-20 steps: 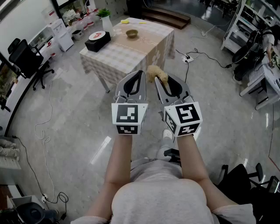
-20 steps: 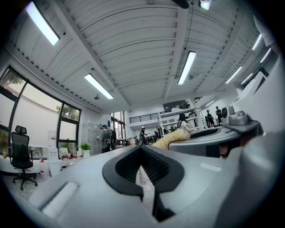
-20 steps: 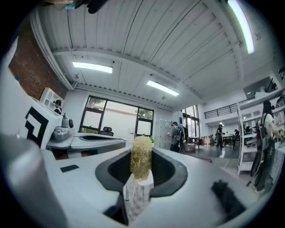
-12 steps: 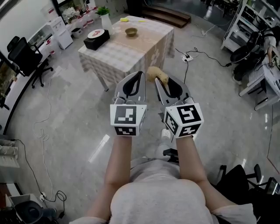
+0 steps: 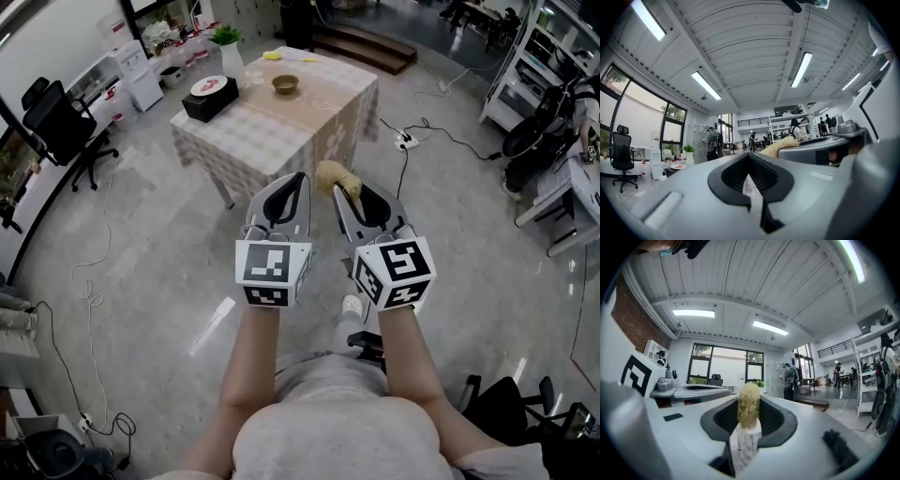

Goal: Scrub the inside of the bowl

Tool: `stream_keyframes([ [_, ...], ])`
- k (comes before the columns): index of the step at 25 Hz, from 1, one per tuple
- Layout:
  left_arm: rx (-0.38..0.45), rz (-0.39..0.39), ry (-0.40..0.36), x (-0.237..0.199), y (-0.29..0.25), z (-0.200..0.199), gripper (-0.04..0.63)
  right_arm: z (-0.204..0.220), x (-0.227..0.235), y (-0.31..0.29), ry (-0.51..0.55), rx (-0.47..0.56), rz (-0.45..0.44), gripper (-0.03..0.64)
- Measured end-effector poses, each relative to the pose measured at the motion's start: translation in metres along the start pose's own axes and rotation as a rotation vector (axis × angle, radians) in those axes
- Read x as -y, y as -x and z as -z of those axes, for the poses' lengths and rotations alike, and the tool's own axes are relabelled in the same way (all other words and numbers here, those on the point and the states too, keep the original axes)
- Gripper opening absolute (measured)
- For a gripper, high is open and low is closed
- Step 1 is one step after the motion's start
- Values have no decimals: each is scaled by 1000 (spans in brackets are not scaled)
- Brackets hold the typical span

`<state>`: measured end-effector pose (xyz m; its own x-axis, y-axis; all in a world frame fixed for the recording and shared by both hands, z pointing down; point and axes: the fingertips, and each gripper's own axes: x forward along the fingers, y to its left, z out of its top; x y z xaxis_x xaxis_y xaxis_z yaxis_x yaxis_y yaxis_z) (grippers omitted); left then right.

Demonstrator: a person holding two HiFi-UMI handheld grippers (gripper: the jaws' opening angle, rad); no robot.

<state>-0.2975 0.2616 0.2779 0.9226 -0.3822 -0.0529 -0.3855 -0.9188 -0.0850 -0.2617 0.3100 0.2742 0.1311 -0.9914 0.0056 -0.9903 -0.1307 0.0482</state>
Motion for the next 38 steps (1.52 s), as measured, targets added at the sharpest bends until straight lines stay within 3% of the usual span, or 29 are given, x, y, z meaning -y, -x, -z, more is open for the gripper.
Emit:
stream_keyframes([
  [18,-27,-52,3,-14,-100,6,5,1,77,-69,-55,11,-85,103],
  [38,-37,-210,15,-21,-201,7,5,2,165,-125,-62,1,-234,103],
])
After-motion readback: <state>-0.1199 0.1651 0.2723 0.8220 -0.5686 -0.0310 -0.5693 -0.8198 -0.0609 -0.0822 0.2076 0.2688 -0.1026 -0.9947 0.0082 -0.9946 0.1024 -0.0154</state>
